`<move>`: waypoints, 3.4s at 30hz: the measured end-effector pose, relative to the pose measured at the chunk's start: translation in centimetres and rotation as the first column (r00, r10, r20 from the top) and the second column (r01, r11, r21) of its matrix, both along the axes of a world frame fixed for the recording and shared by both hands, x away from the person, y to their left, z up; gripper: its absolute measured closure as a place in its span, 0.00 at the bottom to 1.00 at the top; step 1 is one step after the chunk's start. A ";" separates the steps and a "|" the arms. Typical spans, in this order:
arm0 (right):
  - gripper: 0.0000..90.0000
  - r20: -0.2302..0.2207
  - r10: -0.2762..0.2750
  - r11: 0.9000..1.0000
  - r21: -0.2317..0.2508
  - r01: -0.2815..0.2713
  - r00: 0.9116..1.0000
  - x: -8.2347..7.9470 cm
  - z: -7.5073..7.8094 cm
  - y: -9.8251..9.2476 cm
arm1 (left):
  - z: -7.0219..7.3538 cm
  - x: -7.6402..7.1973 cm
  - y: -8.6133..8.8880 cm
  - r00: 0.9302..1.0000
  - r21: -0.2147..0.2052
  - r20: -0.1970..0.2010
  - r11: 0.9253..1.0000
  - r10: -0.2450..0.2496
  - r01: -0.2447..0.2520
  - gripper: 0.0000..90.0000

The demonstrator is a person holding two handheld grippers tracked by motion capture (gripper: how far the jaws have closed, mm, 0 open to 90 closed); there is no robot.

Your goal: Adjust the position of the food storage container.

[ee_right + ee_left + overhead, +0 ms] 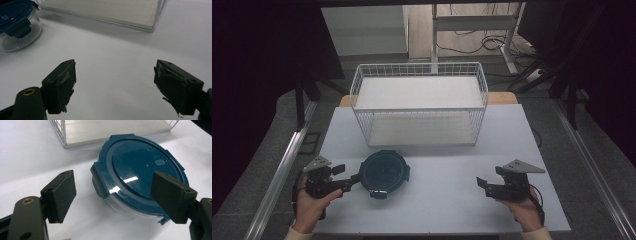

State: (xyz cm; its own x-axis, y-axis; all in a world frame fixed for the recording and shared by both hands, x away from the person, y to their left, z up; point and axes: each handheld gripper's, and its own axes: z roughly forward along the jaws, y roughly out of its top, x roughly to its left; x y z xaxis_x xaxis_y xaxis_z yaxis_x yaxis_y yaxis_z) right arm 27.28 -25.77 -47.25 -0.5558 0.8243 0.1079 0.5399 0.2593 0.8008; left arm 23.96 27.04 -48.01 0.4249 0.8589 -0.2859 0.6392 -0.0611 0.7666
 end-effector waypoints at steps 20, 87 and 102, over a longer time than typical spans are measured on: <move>0.23 0.006 0.010 1.000 -0.030 -0.010 1.000 -0.4 0.4 0.2 | 1.0 -0.4 0.5 1.000 -0.036 -0.003 0.999 0.000 0.000 0.25; 0.23 -0.031 -0.034 0.988 -0.149 0.029 0.999 0.4 -1.0 -0.1 | -3.3 2.2 0.2 0.985 0.059 -0.171 0.997 -0.031 0.041 1.00; 0.23 -0.036 -0.034 0.988 -0.153 0.028 0.999 0.5 -1.1 0.0 | -3.3 2.0 -0.2 0.984 0.050 -0.175 0.999 -0.013 0.022 1.00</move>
State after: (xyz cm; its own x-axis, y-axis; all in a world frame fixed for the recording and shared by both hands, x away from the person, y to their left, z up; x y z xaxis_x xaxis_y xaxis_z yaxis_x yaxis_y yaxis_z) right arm 27.75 -25.75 -48.31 -0.5275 0.8495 0.0007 0.5792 0.3591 0.7319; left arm 25.95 26.86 -51.29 0.3879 0.8670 -0.3130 0.7614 -0.1100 0.6389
